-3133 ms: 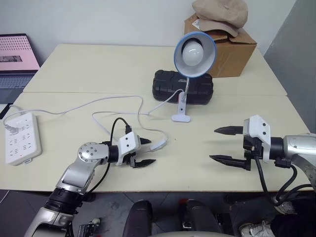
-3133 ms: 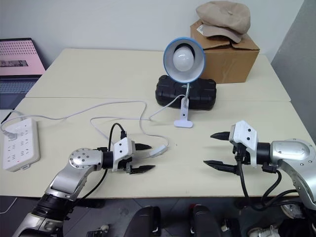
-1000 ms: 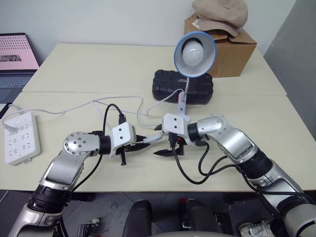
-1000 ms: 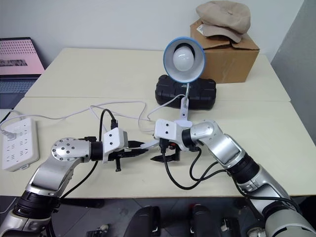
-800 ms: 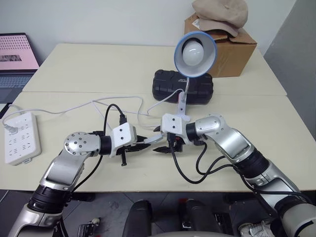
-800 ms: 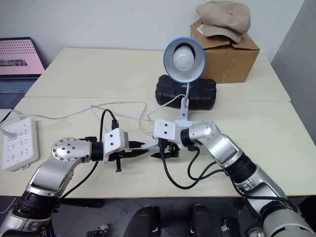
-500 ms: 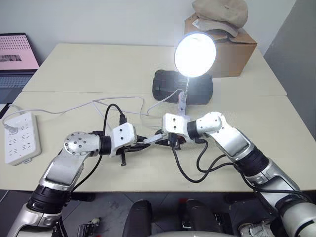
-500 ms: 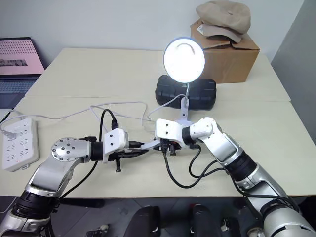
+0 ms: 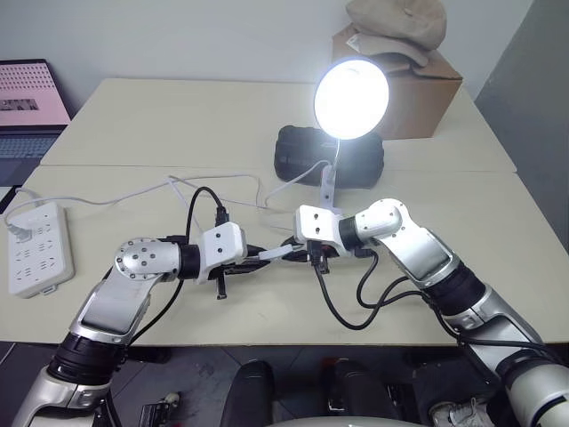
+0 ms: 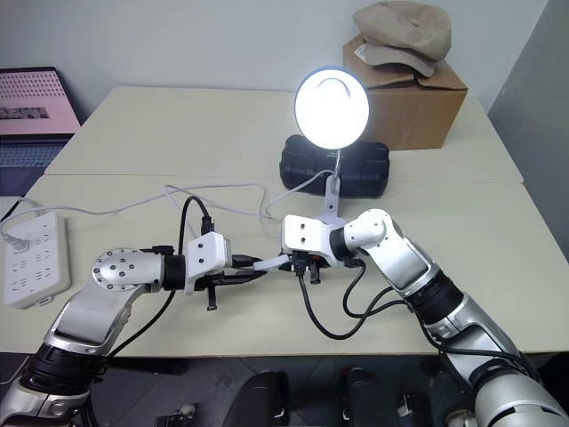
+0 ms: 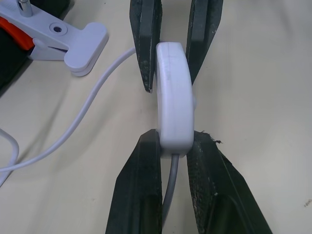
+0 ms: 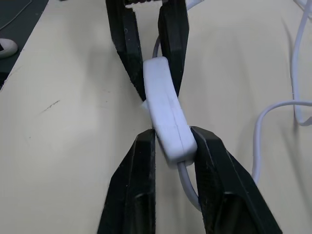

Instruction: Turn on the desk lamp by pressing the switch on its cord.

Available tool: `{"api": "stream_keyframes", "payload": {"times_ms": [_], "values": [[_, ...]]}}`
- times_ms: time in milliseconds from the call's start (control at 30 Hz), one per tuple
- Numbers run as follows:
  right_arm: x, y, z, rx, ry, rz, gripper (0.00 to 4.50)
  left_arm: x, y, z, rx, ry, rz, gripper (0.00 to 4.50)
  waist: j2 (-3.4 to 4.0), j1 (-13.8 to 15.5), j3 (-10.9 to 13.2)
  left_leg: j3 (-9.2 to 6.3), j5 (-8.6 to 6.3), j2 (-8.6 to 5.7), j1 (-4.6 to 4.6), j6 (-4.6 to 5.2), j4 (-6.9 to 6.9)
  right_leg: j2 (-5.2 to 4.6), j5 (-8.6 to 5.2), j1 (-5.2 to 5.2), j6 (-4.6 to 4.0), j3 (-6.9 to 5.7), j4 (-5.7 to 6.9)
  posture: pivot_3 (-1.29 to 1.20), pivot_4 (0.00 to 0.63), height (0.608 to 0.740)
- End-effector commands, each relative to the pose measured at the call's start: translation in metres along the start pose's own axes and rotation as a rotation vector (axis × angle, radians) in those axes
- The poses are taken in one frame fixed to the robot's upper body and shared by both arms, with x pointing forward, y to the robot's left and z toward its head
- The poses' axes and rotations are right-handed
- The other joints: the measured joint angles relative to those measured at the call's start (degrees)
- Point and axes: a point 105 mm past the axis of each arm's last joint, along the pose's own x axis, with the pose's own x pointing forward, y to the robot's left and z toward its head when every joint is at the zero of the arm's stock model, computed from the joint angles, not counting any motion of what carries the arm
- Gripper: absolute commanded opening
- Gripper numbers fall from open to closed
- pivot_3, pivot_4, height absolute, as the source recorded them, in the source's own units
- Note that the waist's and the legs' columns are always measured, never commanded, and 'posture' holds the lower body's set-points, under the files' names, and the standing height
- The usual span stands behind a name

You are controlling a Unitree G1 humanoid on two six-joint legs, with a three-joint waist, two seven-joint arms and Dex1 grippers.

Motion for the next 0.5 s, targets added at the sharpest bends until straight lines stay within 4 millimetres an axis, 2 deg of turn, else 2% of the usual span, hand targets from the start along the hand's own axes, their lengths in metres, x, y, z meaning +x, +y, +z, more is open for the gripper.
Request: {"api": "stream_keyframes", "payload": {"times_ms": [33,233,367,500], "values": [[-0.01,-0.004,0.023,-0.039,-0.109,-0.016,2.1,-0.002,0.004,0.007,0.052,-0.003,0.013,0.41,0.0,0.0,0.0,0.0,0.0,0.0,0.0,0.0,0.0,0.0,0.0,0.0,0.0,0.0,0.0,0.0,0.15,0.74],[-0.03,0.0,0.027,-0.033,-0.133,-0.031,3.43,0.001,0.005,0.002,0.059,0.006,-0.002,0.41,0.0,0.07,0.0,0.0,0.0,0.0,0.0,0.0,-0.01,0.0,0.0,0.0,0.0,0.0,-0.01,0.0,0.15,0.74],[-0.048,0.001,0.017,-0.014,-0.096,-0.116,4.42,0.009,0.016,-0.006,0.065,0.016,0.043,0.41,0.0,0.35,0.0,0.01,0.0,-0.04,-0.01,0.0,0.01,-0.05,0.0,0.02,0.0,0.0,-0.02,0.0,0.15,0.74],[-0.067,0.01,0.003,0.029,-0.048,-0.196,4.47,0.023,0.021,-0.016,0.092,0.025,0.046,0.41,-0.02,0.34,-0.01,0.01,0.0,-0.04,0.0,0.0,0.02,-0.04,0.0,0.02,0.01,-0.01,-0.01,0.0,0.15,0.74]]}}
